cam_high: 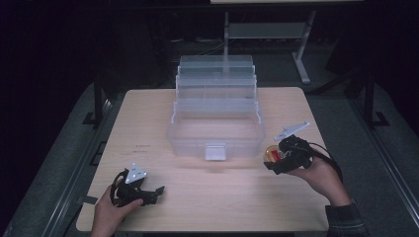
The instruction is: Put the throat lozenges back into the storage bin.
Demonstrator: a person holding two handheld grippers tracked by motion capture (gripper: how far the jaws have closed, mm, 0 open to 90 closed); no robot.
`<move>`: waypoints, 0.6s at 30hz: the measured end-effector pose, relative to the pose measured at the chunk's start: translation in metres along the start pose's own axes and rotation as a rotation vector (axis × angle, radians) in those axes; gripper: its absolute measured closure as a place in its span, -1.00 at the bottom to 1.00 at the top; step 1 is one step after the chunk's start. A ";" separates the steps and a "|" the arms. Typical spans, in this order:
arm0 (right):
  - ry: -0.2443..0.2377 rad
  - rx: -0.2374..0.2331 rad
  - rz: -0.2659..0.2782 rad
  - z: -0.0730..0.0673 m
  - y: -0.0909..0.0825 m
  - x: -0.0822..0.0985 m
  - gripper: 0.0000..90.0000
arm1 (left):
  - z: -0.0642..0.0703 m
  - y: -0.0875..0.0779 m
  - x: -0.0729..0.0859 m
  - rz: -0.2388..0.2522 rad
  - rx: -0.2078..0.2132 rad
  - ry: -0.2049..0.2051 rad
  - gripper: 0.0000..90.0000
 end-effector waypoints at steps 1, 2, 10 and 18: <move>-0.002 0.001 0.002 0.001 0.000 -0.001 -0.57 | 0.000 0.000 0.000 0.000 0.000 0.000 -0.76; -0.002 0.002 0.001 0.002 -0.001 -0.002 -0.57 | 0.000 0.000 0.000 0.000 0.000 0.000 -0.76; 0.002 0.001 0.004 0.006 -0.003 -0.010 -0.57 | 0.000 0.000 0.000 0.002 0.000 -0.003 -0.76; 0.009 0.007 0.007 0.013 -0.005 -0.019 -0.57 | 0.000 0.000 0.000 0.000 0.001 -0.002 -0.77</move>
Point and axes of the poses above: each handheld gripper's, and its own axes: y roughly forward along the jaws, x roughly out of its underside, z roughly to its right, the point moved 2 cm from there along y, roughly forward along the jaws, and after that the axes turned 3 degrees about -z, right-handed, at the moved point
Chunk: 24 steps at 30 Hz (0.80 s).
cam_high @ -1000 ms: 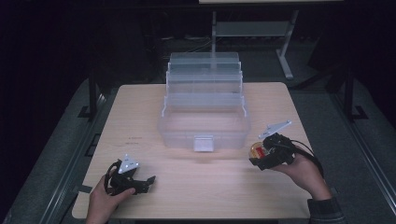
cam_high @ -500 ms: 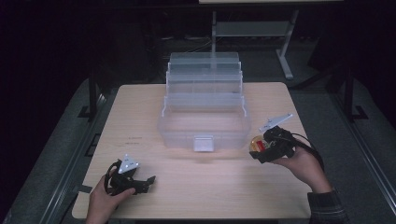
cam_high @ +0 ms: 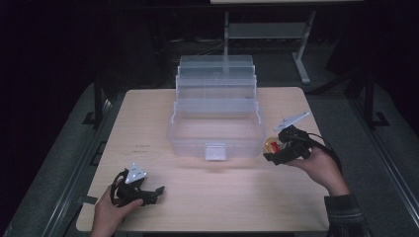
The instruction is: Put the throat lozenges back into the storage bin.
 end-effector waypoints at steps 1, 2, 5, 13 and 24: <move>0.002 -0.001 0.000 0.001 0.000 -0.001 -0.57 | 0.000 0.000 0.000 0.000 0.000 0.000 -0.77; -0.001 0.000 0.000 0.002 0.000 -0.002 -0.57 | 0.000 0.000 0.000 0.000 0.000 0.000 -0.77; 0.001 0.003 -0.001 0.003 0.000 -0.005 -0.57 | 0.000 0.000 0.000 0.003 0.000 -0.003 -0.76; 0.003 0.004 -0.003 0.008 0.001 -0.014 -0.57 | 0.000 0.000 0.000 0.002 -0.001 0.000 -0.77; 0.011 0.010 -0.004 0.015 0.002 -0.029 -0.57 | 0.000 0.000 0.000 0.000 0.001 -0.001 -0.76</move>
Point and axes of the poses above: each handheld gripper's, and its own axes: y roughly forward along the jaws, x roughly out of its underside, z roughly to its right, the point moved 2 cm from there along y, roughly forward along the jaws, and after that the axes turned 3 degrees about -z, right-handed, at the moved point
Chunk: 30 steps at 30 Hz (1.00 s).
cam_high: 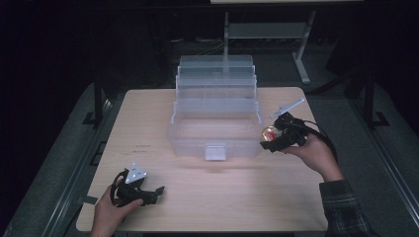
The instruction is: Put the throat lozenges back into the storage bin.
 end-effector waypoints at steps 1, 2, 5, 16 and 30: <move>-0.002 0.000 0.004 0.001 0.000 -0.001 -0.57 | 0.000 0.000 0.000 0.000 0.000 0.000 -0.76; -0.001 0.001 0.002 0.001 0.000 -0.002 -0.57 | 0.000 0.000 0.000 0.000 0.000 0.001 -0.76; 0.001 0.000 0.006 0.002 0.001 -0.006 -0.57 | 0.000 0.000 0.000 0.000 -0.001 0.003 -0.76; 0.011 -0.008 0.008 0.006 0.006 -0.019 -0.57 | 0.000 0.000 0.000 0.000 -0.001 0.001 -0.77; 0.001 -0.015 0.001 0.006 0.016 -0.038 -0.57 | 0.000 0.000 0.000 0.000 -0.001 0.001 -0.76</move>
Point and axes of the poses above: each handheld gripper's, and its own axes: y roughly forward along the jaws, x roughly out of its underside, z roughly to its right, the point moved 2 cm from there along y, roughly forward along the jaws, and after that the axes turned 3 degrees about -z, right-handed, at the moved point
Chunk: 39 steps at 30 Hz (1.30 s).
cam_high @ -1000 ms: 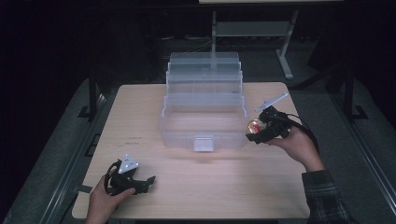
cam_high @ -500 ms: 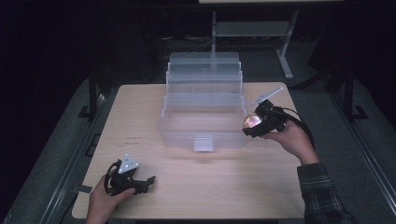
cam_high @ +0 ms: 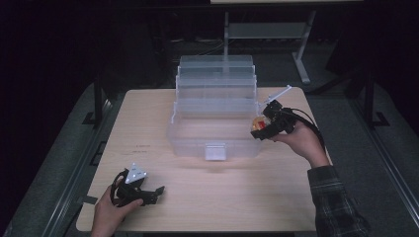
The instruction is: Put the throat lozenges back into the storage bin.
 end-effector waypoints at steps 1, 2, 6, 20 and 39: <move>0.000 -0.002 0.000 0.000 0.001 -0.001 -0.57 | 0.000 0.000 0.000 0.000 0.000 0.000 -0.76; 0.002 -0.003 -0.003 0.000 0.002 -0.003 -0.57 | 0.000 0.000 0.000 0.000 0.000 0.000 -0.76; -0.004 -0.006 -0.009 -0.001 0.007 -0.008 -0.57 | 0.000 0.000 0.000 0.000 0.000 0.000 -0.76; 0.007 -0.021 -0.037 -0.001 0.029 -0.020 -0.57 | 0.000 0.000 0.000 0.000 0.000 0.001 -0.76; 0.023 -0.043 -0.081 0.001 0.049 -0.023 -0.57 | 0.000 0.000 0.000 0.000 0.000 0.002 -0.76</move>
Point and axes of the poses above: each handheld gripper's, and its own axes: y roughly forward along the jaws, x roughly out of its underside, z roughly to its right, the point moved 2 cm from there along y, roughly forward along the jaws, and after that the axes turned 3 degrees about -z, right-handed, at the moved point
